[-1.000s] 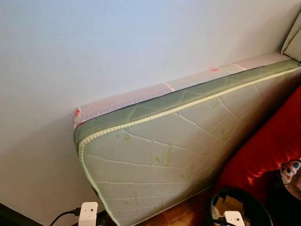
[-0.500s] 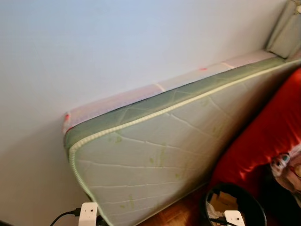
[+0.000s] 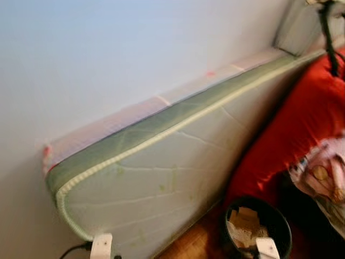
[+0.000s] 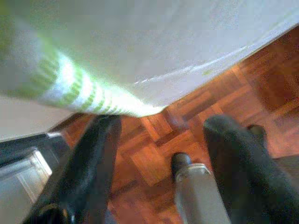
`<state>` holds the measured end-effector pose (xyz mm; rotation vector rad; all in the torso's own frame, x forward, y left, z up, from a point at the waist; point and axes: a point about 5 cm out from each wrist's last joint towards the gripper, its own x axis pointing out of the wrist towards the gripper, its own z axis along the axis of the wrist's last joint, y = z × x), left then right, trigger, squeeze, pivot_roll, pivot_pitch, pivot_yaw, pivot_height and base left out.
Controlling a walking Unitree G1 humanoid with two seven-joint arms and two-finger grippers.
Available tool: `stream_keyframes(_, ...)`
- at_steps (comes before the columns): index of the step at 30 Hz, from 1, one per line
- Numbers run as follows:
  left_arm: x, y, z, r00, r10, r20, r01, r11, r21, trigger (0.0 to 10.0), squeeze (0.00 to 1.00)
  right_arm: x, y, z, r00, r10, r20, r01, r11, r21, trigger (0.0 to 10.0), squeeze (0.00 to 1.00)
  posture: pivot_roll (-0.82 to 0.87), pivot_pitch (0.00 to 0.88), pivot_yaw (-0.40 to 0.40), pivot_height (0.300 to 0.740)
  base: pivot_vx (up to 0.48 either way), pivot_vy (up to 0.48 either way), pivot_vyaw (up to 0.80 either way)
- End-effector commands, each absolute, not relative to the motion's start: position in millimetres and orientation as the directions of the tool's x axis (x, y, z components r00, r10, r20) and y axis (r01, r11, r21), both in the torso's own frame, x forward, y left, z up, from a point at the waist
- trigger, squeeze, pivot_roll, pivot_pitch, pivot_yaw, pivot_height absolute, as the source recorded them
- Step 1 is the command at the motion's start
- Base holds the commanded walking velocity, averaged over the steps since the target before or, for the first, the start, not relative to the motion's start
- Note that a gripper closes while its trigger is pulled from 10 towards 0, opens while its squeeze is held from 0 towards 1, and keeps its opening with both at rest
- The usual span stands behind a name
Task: Clean up the room
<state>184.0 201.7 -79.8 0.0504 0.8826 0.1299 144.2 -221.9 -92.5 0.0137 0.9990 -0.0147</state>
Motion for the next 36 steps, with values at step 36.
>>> stream_keyframes(36,245.0,242.0,-37.3,0.667,0.145,-0.731,-0.156,0.986,0.053,10.0,0.00,161.8,-209.6,-90.2,0.540,-0.047,-0.841,0.220,0.972,0.087,10.0,0.00,0.04,0.000,-0.093,0.740,0.000,-0.187,-0.23)
